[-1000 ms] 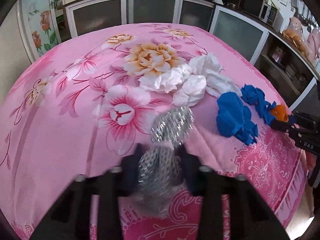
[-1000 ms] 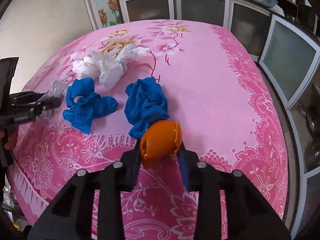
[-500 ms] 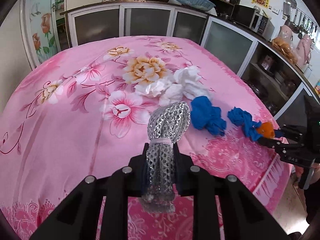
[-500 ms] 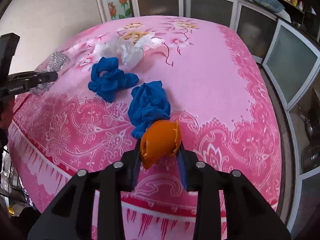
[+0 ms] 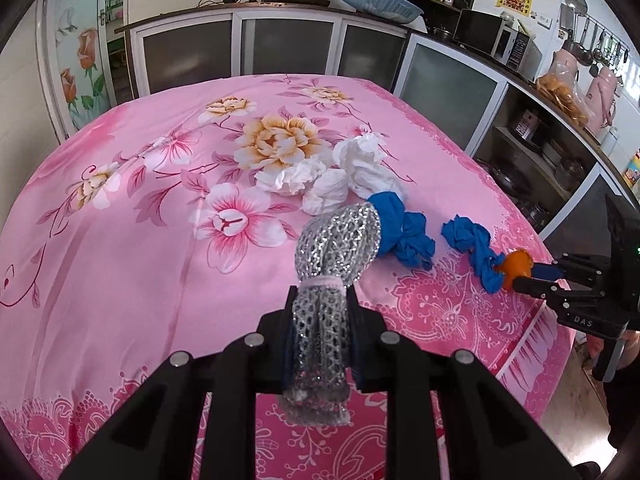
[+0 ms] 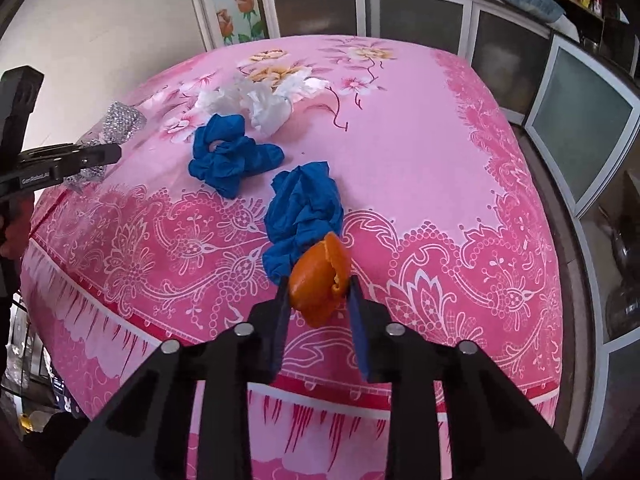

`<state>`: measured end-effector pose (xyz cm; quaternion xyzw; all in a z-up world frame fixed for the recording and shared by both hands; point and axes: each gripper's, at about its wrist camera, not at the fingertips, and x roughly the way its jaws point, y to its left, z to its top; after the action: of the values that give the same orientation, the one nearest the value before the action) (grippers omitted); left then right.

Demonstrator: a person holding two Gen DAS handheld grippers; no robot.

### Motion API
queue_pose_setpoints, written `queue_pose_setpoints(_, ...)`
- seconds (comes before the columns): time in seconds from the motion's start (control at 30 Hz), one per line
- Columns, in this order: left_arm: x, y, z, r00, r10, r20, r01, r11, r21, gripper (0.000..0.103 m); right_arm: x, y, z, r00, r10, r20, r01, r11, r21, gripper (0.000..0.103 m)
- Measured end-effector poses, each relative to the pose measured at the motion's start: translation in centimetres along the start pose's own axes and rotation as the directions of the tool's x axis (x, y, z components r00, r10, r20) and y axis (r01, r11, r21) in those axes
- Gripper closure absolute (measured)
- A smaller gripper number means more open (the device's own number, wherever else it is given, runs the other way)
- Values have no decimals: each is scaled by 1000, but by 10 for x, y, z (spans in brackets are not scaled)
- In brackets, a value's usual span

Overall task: Collect trash
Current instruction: 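Carry the silver mesh bag and orange peel over the bin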

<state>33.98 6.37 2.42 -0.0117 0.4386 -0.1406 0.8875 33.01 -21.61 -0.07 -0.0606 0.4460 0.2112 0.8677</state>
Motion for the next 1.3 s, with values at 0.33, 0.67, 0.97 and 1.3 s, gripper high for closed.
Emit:
queue_pose_setpoints(0.33,-21,-18,-9,999,-30,20,29,999,24,83,-62,-8,-15,994,22,108,-27,999,42,80)
queue_pose_setpoints(0.67,-46,-100,-16,990,-133,36,127,981,149,83,-138,-48,-76,981,-69,179,36,982,184,80)
queue_pose_setpoints(0.97,-27,-237,-31,942,-329,-65,332,885,327,83,-207,-108,-172,956,-254,149,181,906,382,80)
queue_pose_setpoints(1.3,19,-411,-74,832,-479,-281,555,694,460,83,-225,-178,-286,928,-372,15,286,738,611,80)
